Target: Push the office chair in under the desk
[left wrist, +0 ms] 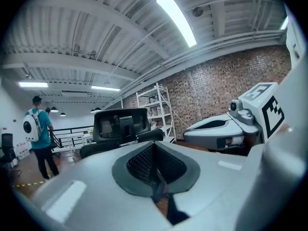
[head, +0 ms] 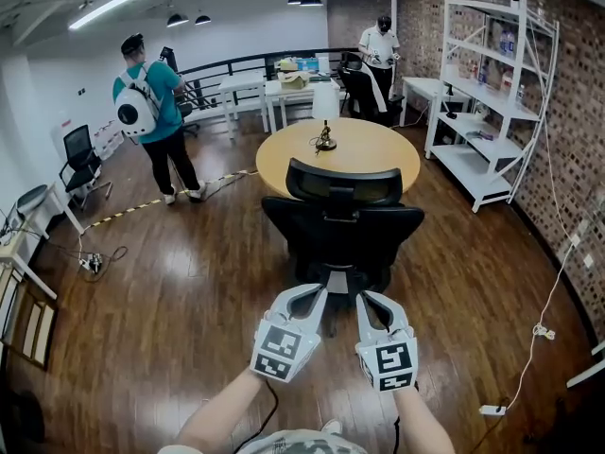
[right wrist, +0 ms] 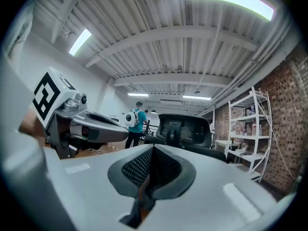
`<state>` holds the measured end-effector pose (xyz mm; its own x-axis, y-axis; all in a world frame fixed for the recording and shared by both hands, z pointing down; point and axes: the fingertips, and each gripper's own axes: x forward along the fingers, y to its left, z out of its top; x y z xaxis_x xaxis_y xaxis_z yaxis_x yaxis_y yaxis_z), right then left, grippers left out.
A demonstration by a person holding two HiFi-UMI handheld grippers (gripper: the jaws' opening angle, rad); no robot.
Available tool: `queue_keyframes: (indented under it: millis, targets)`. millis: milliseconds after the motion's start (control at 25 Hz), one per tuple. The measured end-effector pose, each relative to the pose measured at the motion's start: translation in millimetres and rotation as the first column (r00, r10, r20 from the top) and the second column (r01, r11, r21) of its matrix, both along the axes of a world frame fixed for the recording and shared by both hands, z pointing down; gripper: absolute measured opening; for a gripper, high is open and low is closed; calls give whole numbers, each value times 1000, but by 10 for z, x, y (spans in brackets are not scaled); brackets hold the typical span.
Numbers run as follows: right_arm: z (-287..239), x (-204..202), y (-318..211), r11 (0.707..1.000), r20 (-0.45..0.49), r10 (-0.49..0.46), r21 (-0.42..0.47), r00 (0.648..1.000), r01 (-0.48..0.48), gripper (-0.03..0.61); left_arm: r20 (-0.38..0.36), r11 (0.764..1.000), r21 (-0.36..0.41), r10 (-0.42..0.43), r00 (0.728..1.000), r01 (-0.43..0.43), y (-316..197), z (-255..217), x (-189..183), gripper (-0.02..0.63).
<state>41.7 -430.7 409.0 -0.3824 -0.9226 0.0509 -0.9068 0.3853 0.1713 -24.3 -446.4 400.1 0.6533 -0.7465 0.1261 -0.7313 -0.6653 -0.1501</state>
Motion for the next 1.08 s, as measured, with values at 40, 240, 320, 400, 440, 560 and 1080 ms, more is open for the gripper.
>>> queue_keyframes:
  millis: [40, 240, 320, 400, 440, 560, 1080]
  targets:
    - [15, -56, 51, 1000, 22, 1, -10, 1000, -1, 0, -20, 1000, -11, 2, 1000, -2, 68, 8, -53, 17]
    - [35, -280, 296, 999, 72, 26, -22, 997, -24, 0, -90, 999, -43, 15, 996, -19, 368, 37, -280, 17]
    - [54, -370, 395, 999, 66, 36, -24, 997, -34, 0, -103, 999, -49, 11, 995, -16, 435, 71, -381, 17]
    - [72, -441, 489, 999, 61, 47, -28, 997, -45, 0, -113, 998, -57, 8, 994, -14, 484, 106, -472, 17]
    - [82, -464, 537, 998, 62, 53, -31, 997, -51, 0, -121, 998, -64, 12, 993, -20, 521, 121, -499, 17]
    - [123, -519, 676, 997, 76, 65, -43, 995, -61, 0, -144, 995, -84, 33, 989, -45, 655, 162, -535, 17]
    - [227, -661, 1079, 995, 70, 96, -36, 993, -94, 0, -168, 993, -90, 65, 984, -81, 965, 239, -747, 17]
